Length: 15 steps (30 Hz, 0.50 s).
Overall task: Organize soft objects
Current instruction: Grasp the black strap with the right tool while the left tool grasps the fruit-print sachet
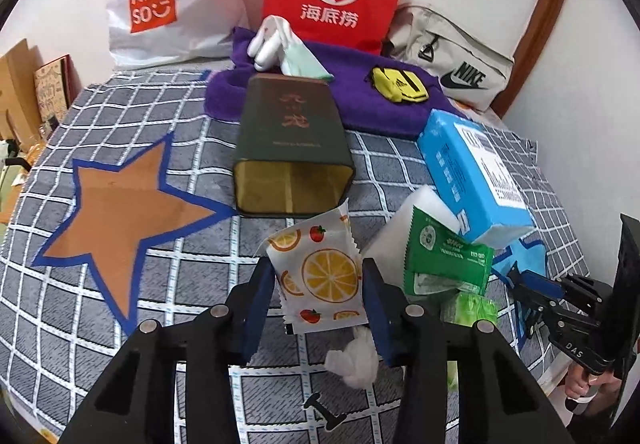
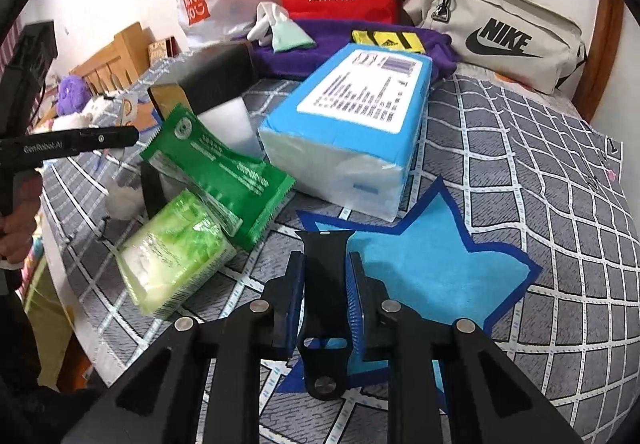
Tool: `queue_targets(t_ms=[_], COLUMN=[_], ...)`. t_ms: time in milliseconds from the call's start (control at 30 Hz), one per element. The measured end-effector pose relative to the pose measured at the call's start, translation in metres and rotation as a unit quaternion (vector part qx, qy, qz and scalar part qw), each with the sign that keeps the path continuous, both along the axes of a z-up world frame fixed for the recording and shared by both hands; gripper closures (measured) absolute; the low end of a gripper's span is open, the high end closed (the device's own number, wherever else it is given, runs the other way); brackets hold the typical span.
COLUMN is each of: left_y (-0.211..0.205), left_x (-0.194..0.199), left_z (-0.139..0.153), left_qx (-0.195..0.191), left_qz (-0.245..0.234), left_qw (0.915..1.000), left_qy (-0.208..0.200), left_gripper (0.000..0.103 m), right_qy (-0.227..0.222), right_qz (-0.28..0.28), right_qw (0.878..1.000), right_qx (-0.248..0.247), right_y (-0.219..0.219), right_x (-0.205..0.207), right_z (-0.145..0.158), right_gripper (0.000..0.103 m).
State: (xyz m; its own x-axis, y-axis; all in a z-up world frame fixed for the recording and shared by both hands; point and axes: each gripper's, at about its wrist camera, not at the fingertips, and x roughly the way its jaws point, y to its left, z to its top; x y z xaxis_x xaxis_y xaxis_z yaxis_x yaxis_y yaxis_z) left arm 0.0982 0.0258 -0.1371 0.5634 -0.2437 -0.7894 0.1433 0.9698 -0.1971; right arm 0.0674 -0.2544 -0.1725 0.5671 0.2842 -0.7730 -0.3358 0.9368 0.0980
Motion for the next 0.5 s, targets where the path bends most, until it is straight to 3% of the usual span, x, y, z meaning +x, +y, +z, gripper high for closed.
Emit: queue_targets(t_ms=[500], left_y=[0.023], left_x=[-0.001], left_z=[0.028], left_qx=[-0.003], left_qz=[0.044], left_qw=[0.9988], left_qy=[-0.022], left_gripper=[0.061], right_qy=[-0.041], right_qz=[0.004], right_qw=[0.999], right_qx=[0.025], right_y=[-0.006], right_x=[0.005], right_z=[0.048], right_gripper=[0.082])
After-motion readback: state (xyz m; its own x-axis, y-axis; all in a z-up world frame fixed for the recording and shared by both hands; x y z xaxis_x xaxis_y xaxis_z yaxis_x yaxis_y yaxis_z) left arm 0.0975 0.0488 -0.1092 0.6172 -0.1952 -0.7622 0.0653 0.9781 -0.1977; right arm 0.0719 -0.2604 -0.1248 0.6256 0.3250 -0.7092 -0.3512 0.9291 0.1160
